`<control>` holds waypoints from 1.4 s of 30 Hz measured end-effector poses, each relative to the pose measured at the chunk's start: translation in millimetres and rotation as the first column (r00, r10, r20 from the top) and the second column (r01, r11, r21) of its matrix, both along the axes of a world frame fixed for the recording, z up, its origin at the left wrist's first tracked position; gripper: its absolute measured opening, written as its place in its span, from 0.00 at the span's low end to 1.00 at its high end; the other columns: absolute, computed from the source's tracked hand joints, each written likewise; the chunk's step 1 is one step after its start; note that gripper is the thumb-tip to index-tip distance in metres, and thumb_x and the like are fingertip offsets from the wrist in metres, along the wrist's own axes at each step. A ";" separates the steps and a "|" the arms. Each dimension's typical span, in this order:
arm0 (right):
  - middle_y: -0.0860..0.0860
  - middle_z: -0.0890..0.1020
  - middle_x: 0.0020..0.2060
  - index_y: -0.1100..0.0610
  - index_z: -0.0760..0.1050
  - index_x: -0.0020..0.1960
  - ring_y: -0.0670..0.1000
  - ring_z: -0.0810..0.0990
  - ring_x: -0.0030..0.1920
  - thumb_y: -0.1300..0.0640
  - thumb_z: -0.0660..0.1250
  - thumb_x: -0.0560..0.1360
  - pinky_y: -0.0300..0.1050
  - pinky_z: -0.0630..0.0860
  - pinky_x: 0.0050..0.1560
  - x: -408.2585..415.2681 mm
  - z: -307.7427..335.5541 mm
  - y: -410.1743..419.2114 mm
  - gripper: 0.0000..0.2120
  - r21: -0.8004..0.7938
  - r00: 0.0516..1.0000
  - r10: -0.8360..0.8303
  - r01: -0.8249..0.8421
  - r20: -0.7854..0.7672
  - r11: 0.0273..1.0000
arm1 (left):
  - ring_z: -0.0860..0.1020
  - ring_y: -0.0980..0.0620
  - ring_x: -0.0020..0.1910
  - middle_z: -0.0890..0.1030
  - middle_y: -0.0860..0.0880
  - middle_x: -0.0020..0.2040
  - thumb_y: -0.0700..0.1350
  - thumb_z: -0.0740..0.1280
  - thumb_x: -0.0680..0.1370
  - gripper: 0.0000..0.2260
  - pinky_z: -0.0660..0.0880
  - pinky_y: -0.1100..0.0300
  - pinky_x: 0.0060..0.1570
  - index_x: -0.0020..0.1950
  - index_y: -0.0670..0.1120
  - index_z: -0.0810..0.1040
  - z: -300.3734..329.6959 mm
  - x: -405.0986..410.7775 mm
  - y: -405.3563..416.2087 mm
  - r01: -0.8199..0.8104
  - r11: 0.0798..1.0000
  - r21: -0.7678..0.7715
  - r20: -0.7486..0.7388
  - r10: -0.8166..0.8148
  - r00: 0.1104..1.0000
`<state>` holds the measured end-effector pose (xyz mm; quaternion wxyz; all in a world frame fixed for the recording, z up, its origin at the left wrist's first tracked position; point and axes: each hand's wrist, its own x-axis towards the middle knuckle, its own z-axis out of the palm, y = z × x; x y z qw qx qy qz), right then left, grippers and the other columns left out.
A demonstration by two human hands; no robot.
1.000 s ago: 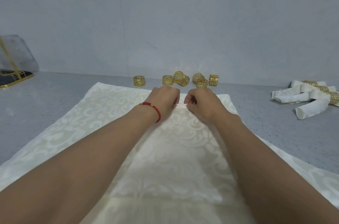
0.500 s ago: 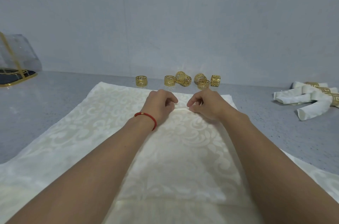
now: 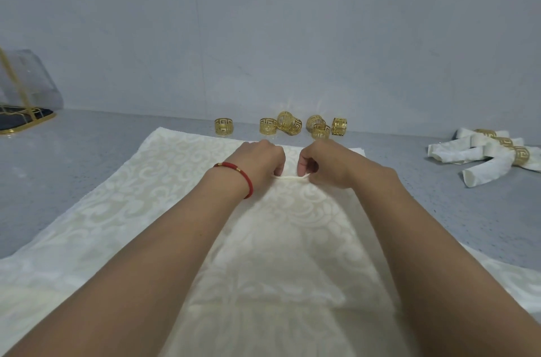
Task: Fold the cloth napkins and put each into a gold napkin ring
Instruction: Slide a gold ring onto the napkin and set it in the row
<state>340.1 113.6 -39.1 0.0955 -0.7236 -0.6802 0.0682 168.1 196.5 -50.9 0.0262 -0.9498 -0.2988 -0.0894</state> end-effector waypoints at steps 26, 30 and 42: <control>0.47 0.81 0.48 0.52 0.79 0.51 0.52 0.79 0.50 0.63 0.62 0.78 0.49 0.73 0.52 -13.7 -25.9 -50.1 0.09 0.236 0.975 -0.004 -0.049 0.222 0.971 | 0.80 0.46 0.49 0.82 0.49 0.49 0.35 0.64 0.76 0.12 0.76 0.54 0.48 0.47 0.52 0.80 -12.5 -28.6 -22.5 -0.027 1.000 0.008 0.106 0.026 0.994; 0.49 0.85 0.52 0.54 0.83 0.59 0.51 0.81 0.52 0.60 0.67 0.81 0.43 0.74 0.53 -7.8 -42.1 -53.5 0.10 0.426 0.977 -0.111 0.181 -0.184 0.887 | 0.81 0.48 0.50 0.83 0.49 0.48 0.37 0.66 0.78 0.11 0.73 0.61 0.51 0.56 0.49 0.83 -26.3 -38.0 -20.6 -0.116 0.968 -0.224 0.445 0.208 0.871; 0.47 0.79 0.43 0.52 0.75 0.48 0.54 0.77 0.47 0.66 0.67 0.74 0.52 0.72 0.50 -14.6 -33.2 -64.9 0.09 0.345 0.975 -0.045 -0.034 0.218 0.938 | 0.75 0.48 0.50 0.77 0.53 0.49 0.34 0.65 0.75 0.12 0.64 0.55 0.49 0.49 0.52 0.76 -16.6 -44.1 -35.4 -0.061 0.986 0.155 0.153 0.037 0.988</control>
